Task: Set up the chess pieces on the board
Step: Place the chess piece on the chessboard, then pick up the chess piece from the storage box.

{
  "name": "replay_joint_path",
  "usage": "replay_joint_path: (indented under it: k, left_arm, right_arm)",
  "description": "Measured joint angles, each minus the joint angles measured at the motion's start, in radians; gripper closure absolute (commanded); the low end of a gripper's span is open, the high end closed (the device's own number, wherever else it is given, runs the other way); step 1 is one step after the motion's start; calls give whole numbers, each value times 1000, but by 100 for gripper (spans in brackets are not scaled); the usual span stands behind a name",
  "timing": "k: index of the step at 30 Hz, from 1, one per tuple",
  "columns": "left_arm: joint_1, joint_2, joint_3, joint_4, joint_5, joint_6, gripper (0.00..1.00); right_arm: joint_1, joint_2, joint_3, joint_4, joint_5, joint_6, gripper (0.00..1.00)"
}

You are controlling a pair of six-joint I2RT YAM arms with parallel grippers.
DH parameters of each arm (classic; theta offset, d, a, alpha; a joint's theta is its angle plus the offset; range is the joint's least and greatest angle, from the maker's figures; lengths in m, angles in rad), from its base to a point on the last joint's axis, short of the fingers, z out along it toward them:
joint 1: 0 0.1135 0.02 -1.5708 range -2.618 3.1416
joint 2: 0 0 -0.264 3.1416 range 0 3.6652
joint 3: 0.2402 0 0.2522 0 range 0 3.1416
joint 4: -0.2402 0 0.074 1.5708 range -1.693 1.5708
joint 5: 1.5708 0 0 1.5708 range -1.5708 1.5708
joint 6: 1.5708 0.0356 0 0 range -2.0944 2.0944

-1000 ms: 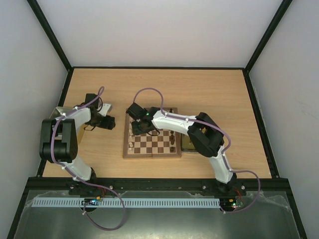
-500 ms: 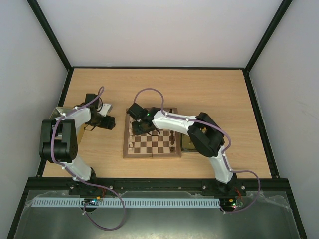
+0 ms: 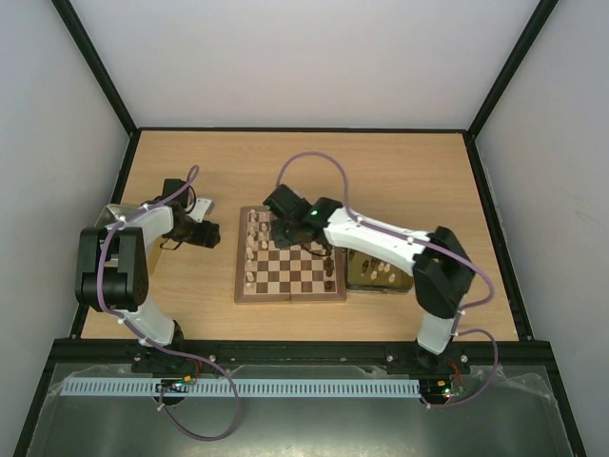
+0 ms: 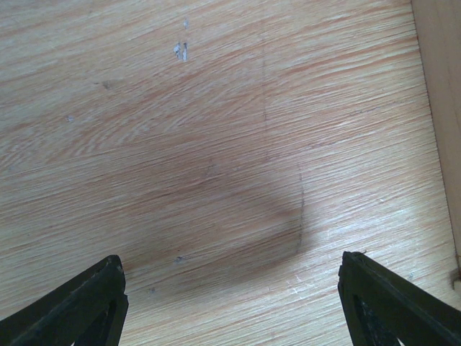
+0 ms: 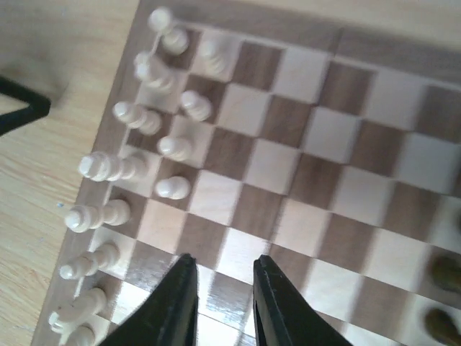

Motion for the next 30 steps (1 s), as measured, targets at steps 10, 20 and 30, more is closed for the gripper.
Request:
replay_joint_path:
  k: [10,20,30]
  left_arm:
    - [0,0,0,0,1,0,20]
    - [0,0,0,-1,0,0,20]
    - [-4,4,0,-1,-1,0,20]
  right_arm:
    - [-342,-370,-395,23,75,111,75]
    - [-509,-438,-595,22,-12,142,70]
    - [-511,-496,-660,12,-73,145,72]
